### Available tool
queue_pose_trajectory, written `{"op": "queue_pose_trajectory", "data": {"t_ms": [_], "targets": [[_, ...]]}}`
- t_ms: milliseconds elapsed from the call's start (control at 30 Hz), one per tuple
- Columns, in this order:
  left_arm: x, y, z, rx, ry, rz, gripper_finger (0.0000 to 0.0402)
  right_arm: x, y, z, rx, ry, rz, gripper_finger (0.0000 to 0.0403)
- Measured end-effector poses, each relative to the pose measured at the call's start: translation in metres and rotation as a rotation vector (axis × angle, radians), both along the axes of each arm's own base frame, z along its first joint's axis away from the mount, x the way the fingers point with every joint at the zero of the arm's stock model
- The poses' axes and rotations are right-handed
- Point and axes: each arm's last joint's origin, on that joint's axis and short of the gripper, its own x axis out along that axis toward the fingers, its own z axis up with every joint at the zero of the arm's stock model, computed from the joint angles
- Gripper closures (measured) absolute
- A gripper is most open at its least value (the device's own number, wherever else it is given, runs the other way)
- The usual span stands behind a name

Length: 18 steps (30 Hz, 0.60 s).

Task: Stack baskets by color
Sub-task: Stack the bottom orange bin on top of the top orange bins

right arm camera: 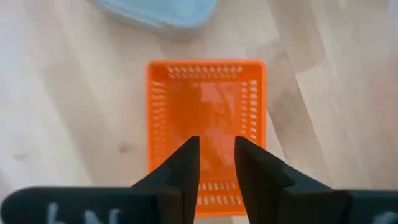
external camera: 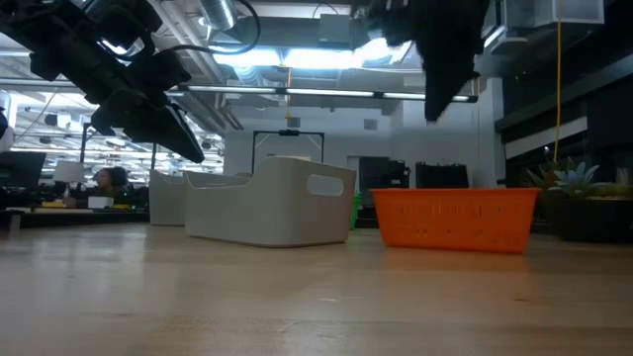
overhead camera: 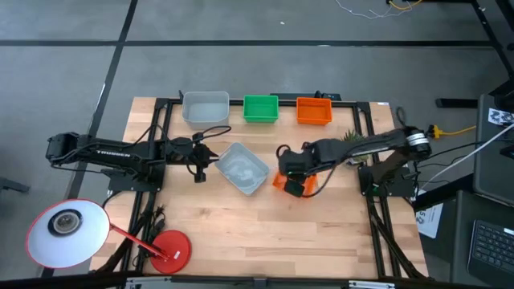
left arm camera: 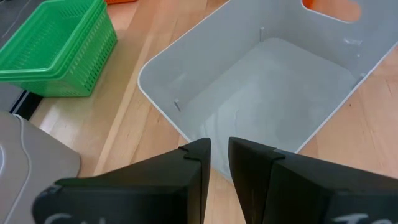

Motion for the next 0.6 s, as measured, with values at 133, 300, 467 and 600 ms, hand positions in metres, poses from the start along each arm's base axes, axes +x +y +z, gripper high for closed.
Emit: {"op": "queue_pose_trajectory", "data": {"t_ms": [133, 300, 467, 600], "targets": [[0.000, 0.000, 0.000, 0.008, 0.003, -0.005, 0.0352, -0.011, 0.003, 0.030, 0.011, -0.112, 0.076, 0.0302], [0.000, 0.000, 0.000, 0.008, 0.002, -0.005, 0.0352, -0.027, 0.009, 0.062, 0.016, -0.269, 0.141, 0.0302], [0.000, 0.000, 0.000, 0.008, 0.002, -0.005, 0.0352, -0.034, 0.014, 0.079, 0.017, -0.382, 0.193, 0.0302], [0.000, 0.000, 0.000, 0.008, 0.002, -0.005, 0.0352, -0.035, 0.016, 0.081, -0.003, -0.395, 0.250, 0.0302]]}}
